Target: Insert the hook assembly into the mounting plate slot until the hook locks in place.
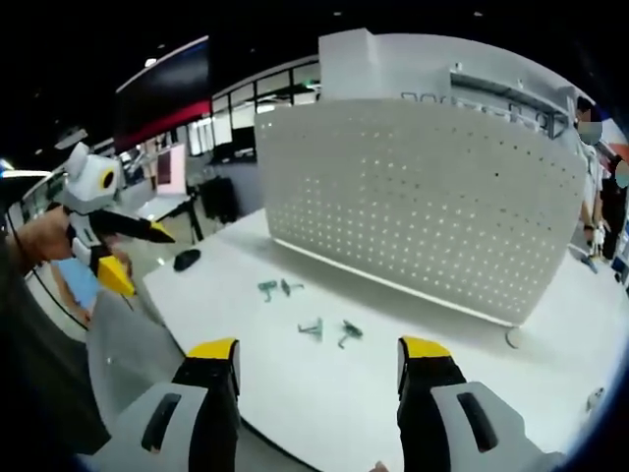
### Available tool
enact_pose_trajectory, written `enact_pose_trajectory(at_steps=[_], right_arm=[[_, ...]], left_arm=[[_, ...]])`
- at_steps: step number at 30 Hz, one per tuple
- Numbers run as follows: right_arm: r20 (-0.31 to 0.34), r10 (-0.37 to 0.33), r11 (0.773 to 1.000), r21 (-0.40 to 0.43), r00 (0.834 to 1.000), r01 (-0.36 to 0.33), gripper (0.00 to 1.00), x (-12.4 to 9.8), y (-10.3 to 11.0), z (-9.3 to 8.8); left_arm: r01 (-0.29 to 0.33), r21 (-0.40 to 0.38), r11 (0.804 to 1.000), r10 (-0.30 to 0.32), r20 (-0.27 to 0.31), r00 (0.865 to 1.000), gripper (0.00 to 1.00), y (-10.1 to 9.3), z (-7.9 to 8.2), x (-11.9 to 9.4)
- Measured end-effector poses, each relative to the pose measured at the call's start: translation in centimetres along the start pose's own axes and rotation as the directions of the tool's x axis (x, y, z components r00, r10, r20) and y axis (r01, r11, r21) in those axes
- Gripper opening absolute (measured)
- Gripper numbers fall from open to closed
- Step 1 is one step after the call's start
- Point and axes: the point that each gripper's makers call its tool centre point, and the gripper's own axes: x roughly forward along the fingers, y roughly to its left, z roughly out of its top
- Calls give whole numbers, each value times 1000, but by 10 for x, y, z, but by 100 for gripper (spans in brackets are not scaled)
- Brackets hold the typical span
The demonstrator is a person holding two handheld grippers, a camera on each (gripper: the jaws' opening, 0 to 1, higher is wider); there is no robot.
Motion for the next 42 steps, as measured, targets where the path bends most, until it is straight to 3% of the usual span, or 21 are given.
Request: enact_pose_trajectory(at_steps=[23, 28, 37, 42], right_arm=[[-79, 91, 995, -31, 993, -93, 56, 66, 2, -27], [-85, 149, 989, -6, 985, -150, 55, 83, 13, -32], [-123, 183, 979, -65, 975, -192, 49, 120, 28, -40], [-157, 183, 978, -69, 970, -196, 47, 145, 28, -52]], left_arm=[[-12, -33, 999, 12, -22, 1000, 99, 11, -8, 5], [-13, -39, 999, 12, -31, 999, 99, 12, -10, 6], [-6, -51, 999, 5, -34, 999, 98, 13, -11, 7], [-9, -51, 999, 6, -46, 999, 98, 15, -14, 8]])
